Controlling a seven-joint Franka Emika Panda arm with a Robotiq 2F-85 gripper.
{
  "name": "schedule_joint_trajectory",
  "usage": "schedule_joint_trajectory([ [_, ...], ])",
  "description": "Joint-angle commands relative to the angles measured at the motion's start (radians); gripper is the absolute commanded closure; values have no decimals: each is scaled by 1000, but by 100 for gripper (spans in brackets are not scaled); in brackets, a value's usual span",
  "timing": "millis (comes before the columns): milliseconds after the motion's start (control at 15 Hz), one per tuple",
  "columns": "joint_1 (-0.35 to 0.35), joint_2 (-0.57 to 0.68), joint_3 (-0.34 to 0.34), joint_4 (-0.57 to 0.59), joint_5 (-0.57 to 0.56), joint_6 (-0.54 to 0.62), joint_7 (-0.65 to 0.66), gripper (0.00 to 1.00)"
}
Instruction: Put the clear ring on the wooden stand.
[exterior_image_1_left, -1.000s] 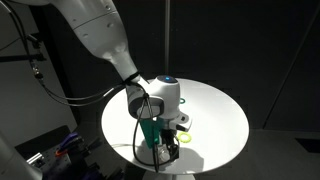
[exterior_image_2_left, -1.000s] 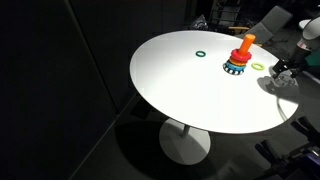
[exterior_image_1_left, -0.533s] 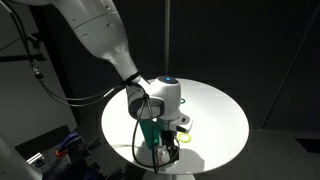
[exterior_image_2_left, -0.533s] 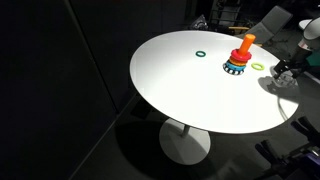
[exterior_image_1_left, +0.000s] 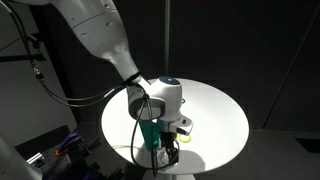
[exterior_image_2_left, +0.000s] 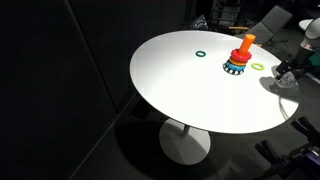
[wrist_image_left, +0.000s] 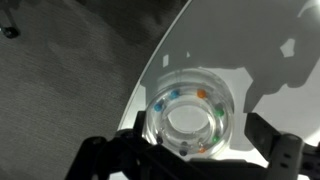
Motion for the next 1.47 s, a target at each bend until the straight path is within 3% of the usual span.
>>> schedule_joint_trajectory([
  [0, 2, -34, -12, -18, -6, -30, 21, 0],
  [1400, -22, 9, 8, -8, 18, 11, 4, 0],
])
